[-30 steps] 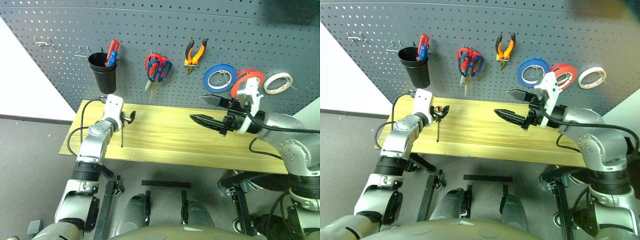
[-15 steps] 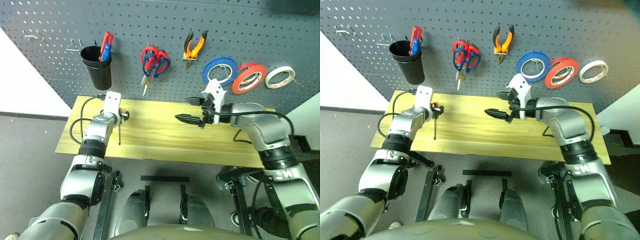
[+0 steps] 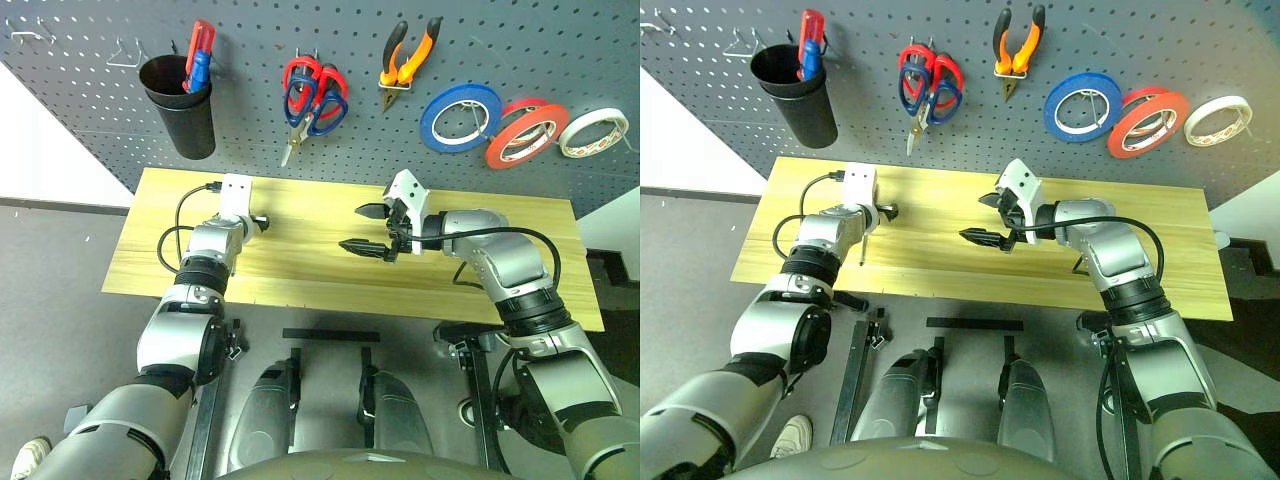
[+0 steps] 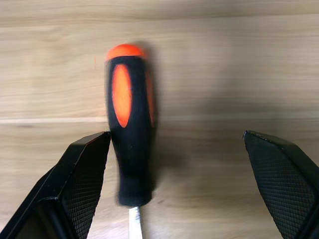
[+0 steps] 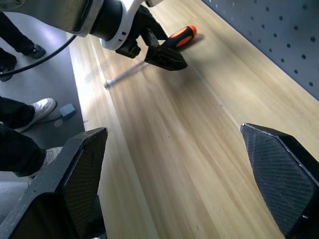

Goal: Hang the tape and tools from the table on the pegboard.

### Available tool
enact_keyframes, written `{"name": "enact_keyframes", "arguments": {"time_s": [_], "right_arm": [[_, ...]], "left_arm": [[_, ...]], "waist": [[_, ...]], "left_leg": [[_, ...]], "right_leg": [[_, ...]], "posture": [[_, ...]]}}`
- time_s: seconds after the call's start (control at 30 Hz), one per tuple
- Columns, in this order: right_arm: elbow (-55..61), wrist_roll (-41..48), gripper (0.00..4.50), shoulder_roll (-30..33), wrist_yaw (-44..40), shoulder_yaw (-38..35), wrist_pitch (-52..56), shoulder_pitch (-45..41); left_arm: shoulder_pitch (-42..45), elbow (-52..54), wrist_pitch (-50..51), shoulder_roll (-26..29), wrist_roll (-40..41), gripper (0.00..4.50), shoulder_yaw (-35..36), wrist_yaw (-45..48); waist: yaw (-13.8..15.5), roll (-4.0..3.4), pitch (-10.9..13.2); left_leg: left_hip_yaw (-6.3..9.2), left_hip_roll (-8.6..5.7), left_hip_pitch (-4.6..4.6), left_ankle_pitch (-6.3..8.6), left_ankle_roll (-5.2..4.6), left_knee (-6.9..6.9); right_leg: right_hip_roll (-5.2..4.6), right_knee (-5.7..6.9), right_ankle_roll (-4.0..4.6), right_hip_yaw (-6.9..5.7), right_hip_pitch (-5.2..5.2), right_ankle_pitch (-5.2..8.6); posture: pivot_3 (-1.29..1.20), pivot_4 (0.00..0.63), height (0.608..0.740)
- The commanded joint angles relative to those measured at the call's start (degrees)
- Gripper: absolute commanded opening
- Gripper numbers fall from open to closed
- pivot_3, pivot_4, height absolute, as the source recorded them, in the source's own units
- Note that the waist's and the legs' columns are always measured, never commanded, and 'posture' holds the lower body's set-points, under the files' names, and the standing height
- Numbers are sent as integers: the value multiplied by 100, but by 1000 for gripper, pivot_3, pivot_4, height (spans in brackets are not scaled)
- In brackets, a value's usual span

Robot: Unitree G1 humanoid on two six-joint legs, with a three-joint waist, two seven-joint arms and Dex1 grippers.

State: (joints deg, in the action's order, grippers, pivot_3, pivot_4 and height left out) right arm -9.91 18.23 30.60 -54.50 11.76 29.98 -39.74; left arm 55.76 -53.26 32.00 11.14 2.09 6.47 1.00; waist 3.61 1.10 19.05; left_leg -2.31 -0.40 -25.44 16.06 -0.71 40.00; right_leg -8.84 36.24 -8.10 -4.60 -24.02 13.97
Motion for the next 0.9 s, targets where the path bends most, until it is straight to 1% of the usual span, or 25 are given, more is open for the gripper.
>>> {"name": "enact_keyframes", "arguments": {"time_s": [0.03,0.17,0.33,0.43,0.47,0.73,0.77,0.9], "right_arm": [[220,-7,4500,93,-67,-175,7,77],[321,8,4500,152,-87,-203,73,142],[290,1,4500,189,-59,-262,167,109],[237,-36,4500,177,-20,-296,188,70],[239,-39,4500,178,-16,-307,201,69],[188,-110,4500,198,21,-372,158,83],[174,-117,4500,209,15,-386,148,83],[251,-79,4500,348,-99,-460,176,108]], "left_arm": [[162,-179,-96,21,105,4466,213,-258],[183,-283,-82,37,155,4466,315,-417],[180,-465,-143,72,103,4466,293,-370],[185,-520,-170,111,59,3847,245,-304],[182,-523,-188,127,47,3545,227,-270],[260,-682,-138,304,66,788,238,-96],[264,-685,-127,321,50,624,214,-66],[200,-428,41,347,-32,625,39,145]], "waist": [[-2,1,31],[-2,-1,55],[-2,-1,56],[-3,-1,56],[-4,-1,56],[-9,-2,56],[-9,-2,56],[-6,-1,55]], "left_leg": [[-2,0,0,0,0,0],[-8,2,0,0,0,-2],[-27,2,1,0,1,-2],[-30,3,1,-1,1,-2],[-30,3,1,-1,1,-2],[-32,3,1,-1,3,-3],[-33,3,1,-1,3,-3],[-33,3,1,-2,4,-3]], "right_leg": [[0,0,0,0,0,0],[-1,1,0,0,-3,0],[-3,0,0,0,-3,0],[-3,0,0,0,-3,0],[-3,0,0,0,-3,0],[-3,0,0,0,-5,0],[-4,-1,0,0,-5,0],[-4,-2,-1,0,-5,0]], "posture": [[160,394,728],[157,394,728],[147,384,728],[147,381,728],[147,380,728],[139,360,728],[138,356,728],[136,319,728]]}}
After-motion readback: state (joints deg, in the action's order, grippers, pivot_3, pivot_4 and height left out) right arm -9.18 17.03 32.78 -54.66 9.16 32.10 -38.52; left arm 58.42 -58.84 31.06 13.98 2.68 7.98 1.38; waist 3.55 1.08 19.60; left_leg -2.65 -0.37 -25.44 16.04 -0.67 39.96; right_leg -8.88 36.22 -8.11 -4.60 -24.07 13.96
